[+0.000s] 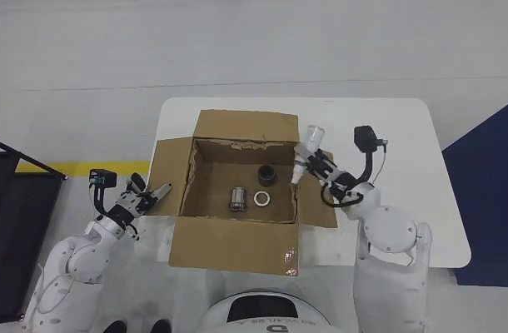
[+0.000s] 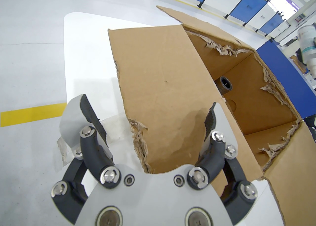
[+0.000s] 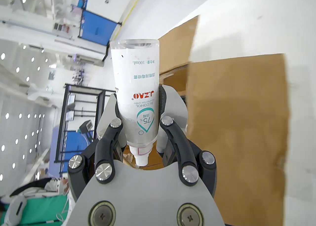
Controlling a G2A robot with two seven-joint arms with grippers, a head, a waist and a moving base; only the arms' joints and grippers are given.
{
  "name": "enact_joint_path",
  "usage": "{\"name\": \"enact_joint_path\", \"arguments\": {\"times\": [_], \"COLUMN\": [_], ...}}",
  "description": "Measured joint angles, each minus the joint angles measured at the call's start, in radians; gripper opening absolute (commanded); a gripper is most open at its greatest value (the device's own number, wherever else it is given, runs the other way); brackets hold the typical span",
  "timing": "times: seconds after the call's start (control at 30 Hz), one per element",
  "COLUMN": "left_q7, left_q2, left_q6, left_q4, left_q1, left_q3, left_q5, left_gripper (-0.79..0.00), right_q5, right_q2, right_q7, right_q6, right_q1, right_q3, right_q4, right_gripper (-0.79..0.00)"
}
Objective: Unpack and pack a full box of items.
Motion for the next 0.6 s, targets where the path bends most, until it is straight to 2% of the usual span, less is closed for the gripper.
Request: {"name": "enact_joint_path", "arguments": {"times": [0.23,0.33,0.47,0.6], "left_q7": [0.000,0.000,0.000,0.000], "left_q2": [0.000,0.000,0.000,0.000], "left_q6": [0.000,0.000,0.000,0.000], "left_q4": [0.000,0.000,0.000,0.000], "left_q1": [0.000,0.000,0.000,0.000], "left_q3": [0.000,0.000,0.000,0.000], "left_q5": [0.000,0.000,0.000,0.000], "left_gripper": [0.000,0.000,0.000,0.000], "right_q5": [-0.224,-0.265,-0.400,-0.548], "right_q2": [0.018,0.018,0.015,0.011], "right_q7": [0.069,0.117,0.156,0.226], "right_q6": [0.016,0.030,0.067,0.142], "right_q1": [0.116,0.199,0.311,0.390], "right_q3": [-0.256,-0.326,-0.426,-0.505], "right_q4": [0.115,0.245,0.414,0.525], "right_gripper": [-0.785,-0.785,-0.785,-0.785]}}
